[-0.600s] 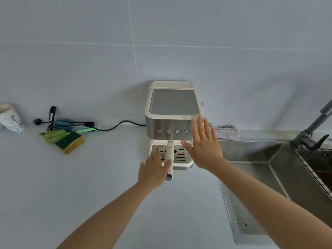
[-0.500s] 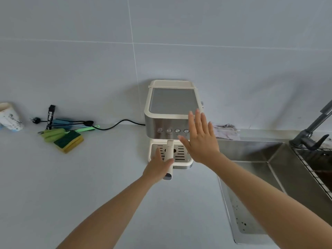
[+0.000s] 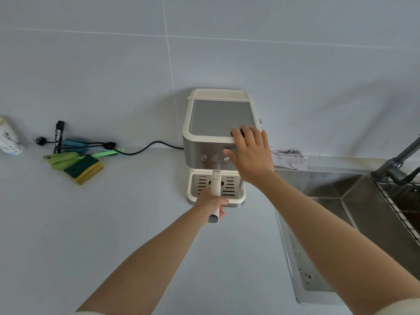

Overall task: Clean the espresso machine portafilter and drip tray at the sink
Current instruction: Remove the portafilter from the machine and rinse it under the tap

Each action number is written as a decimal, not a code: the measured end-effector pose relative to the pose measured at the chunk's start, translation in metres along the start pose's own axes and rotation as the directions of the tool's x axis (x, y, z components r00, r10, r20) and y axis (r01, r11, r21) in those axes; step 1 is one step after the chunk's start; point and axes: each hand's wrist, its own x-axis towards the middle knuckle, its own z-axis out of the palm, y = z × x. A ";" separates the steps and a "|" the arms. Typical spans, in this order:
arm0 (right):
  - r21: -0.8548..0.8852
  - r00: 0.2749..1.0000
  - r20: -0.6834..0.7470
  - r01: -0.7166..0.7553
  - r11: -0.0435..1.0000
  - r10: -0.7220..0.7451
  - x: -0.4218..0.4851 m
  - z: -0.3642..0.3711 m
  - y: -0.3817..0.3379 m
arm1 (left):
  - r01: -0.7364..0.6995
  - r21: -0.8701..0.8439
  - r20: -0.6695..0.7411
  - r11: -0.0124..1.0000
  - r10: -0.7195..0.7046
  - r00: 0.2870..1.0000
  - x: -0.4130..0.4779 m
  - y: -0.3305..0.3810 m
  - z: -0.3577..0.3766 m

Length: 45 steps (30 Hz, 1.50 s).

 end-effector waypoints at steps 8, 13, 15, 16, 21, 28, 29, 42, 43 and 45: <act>0.047 0.987 -0.159 0.026 0.999 -0.018 -0.001 0.003 0.001 | -0.051 0.066 -0.030 0.996 0.053 0.998 0.006 -0.004 0.000; 0.043 0.975 -0.219 0.035 0.998 -0.025 -0.001 0.002 0.001 | -0.044 0.074 -0.046 0.996 0.048 0.998 0.008 -0.005 0.001; 0.036 0.972 -0.231 0.048 0.998 -0.038 -0.001 0.002 0.001 | -0.043 0.082 -0.044 0.996 0.046 0.998 0.009 -0.005 0.001; 0.031 0.970 -0.238 0.053 0.998 -0.044 -0.001 0.002 0.002 | -0.041 0.084 -0.041 0.996 0.044 0.998 0.009 -0.005 0.001; 0.030 0.970 -0.234 0.068 0.997 -0.060 -0.001 0.004 0.005 | -0.036 0.083 -0.028 0.996 0.038 0.999 0.009 -0.005 0.000; 0.026 0.969 -0.238 0.066 0.998 -0.057 0.000 0.004 0.005 | -0.060 0.141 -0.005 0.988 0.061 0.998 0.011 -0.004 -0.004; 0.024 0.969 -0.238 0.065 0.998 -0.058 0.000 0.004 0.005 | -0.065 0.163 -0.002 0.985 0.066 0.998 0.011 -0.005 -0.005; 0.054 0.981 -0.188 0.051 0.997 -0.040 0.000 0.003 0.004 | -0.179 0.424 0.107 0.888 0.147 0.983 0.021 0.001 -0.056; 0.058 0.983 -0.182 0.048 0.997 -0.036 0.000 0.002 0.004 | -0.189 0.455 0.139 0.870 0.140 0.980 0.023 0.006 -0.067; 0.063 0.986 -0.165 0.039 0.997 -0.028 0.000 0.001 0.004 | -0.188 0.488 0.196 0.852 0.103 0.975 0.027 0.014 -0.087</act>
